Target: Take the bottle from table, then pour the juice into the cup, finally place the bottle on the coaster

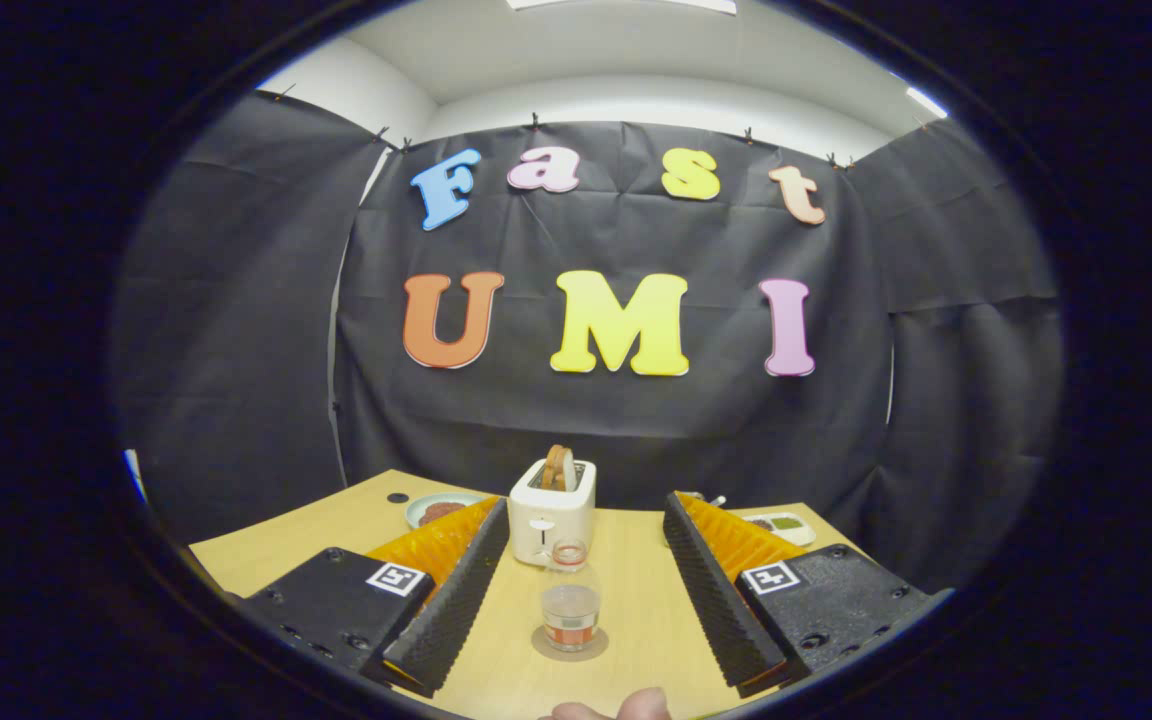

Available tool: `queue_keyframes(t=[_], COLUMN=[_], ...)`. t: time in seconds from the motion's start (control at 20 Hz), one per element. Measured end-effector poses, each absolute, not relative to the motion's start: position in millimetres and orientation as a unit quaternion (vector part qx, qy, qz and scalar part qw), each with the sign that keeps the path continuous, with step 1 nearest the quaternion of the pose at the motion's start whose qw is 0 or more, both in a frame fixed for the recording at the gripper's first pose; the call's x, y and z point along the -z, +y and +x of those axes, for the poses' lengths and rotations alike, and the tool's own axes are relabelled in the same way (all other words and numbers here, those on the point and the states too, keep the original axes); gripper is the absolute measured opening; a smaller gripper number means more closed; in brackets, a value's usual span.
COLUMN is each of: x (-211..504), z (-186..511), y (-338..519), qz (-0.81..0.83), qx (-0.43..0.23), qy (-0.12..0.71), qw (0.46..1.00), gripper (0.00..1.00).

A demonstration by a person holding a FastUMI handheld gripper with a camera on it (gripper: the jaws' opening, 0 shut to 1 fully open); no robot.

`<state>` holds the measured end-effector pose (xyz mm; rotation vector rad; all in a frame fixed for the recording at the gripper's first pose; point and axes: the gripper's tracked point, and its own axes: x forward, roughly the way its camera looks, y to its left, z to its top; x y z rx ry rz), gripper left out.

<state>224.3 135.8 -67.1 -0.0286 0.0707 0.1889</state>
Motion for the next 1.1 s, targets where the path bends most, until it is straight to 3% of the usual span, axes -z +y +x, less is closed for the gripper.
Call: queue_keyframes(t=[0.45,1.1], x=[-10.4,44.8], z=[116.0,15.7], y=[77.1,87.1], qz=[-0.057,-0.027], qx=[-0.052,-0.066], qy=[-0.002,0.034], qw=[0.997,0.997], gripper=[0.99,0.99])
